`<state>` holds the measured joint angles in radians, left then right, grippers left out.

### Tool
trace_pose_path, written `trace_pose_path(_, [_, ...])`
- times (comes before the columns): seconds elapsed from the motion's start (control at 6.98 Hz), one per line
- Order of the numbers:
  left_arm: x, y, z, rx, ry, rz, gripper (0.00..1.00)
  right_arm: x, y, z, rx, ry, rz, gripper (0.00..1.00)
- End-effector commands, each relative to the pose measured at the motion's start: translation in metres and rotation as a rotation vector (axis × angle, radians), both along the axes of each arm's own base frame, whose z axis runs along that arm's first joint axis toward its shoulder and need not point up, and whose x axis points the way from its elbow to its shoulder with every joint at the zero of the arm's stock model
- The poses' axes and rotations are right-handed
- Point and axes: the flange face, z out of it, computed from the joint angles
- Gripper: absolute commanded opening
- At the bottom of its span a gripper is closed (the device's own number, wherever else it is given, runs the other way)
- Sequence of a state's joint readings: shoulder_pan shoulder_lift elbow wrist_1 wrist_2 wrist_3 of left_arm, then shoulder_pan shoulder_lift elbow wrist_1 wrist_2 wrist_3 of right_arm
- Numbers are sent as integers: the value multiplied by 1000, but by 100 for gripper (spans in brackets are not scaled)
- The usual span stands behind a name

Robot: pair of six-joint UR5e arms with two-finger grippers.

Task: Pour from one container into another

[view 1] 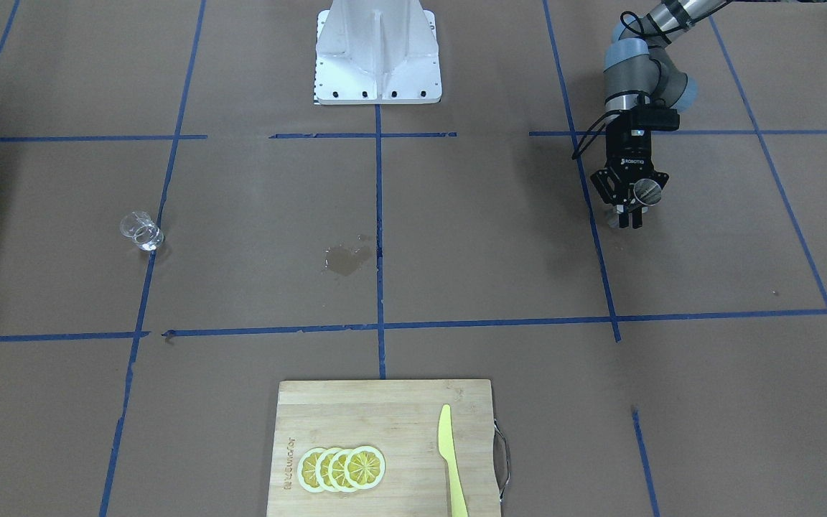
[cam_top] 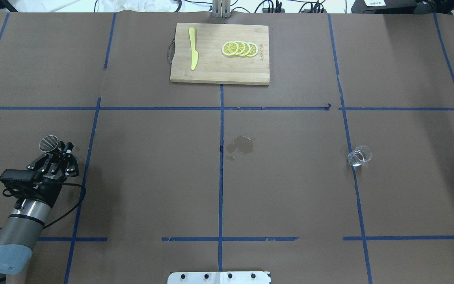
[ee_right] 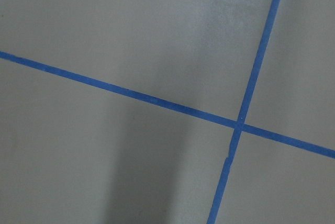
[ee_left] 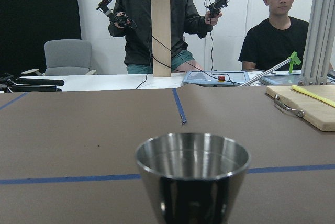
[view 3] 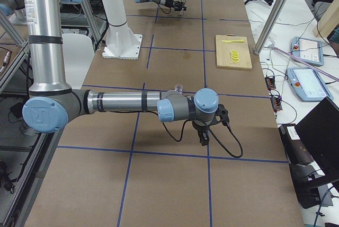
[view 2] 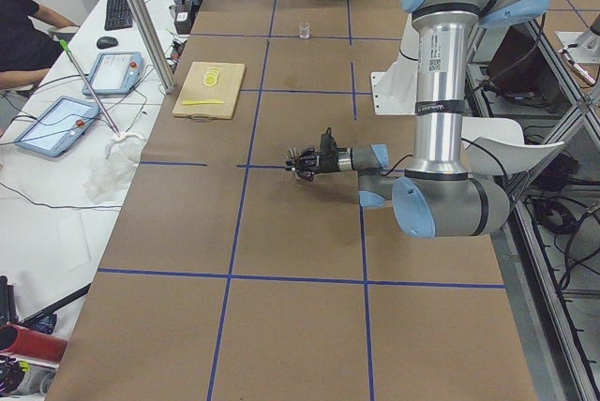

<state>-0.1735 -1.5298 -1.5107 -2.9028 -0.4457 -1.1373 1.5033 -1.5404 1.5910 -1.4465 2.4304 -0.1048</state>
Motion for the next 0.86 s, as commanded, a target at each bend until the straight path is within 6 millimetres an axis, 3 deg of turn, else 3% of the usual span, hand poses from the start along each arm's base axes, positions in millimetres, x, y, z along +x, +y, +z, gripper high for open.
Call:
trace_pose_path(0.0, [-13,3,-4,58,-69,39,0,-3,-6,-15,30,-11,51,100])
trace_pose_path(0.14, [-16,4,-20,110,-69,48,0,-14,-7,-20,50,-26,79,100])
trace_pose_path(0.29, [-11,7,-20,123,-101,61,0,-23,-5,-22,51,-40,102,100])
trace_pose_path(0.43, [8,5,-38,131,-68,57,0,-33,-5,-28,36,-59,129,100])
trace_pose_path(0.57, [15,4,-48,135,-48,57,0,-47,1,-38,56,-99,166,100])
trace_pose_path(0.72, [20,3,-54,138,-37,56,0,-75,21,-42,86,-171,212,100])
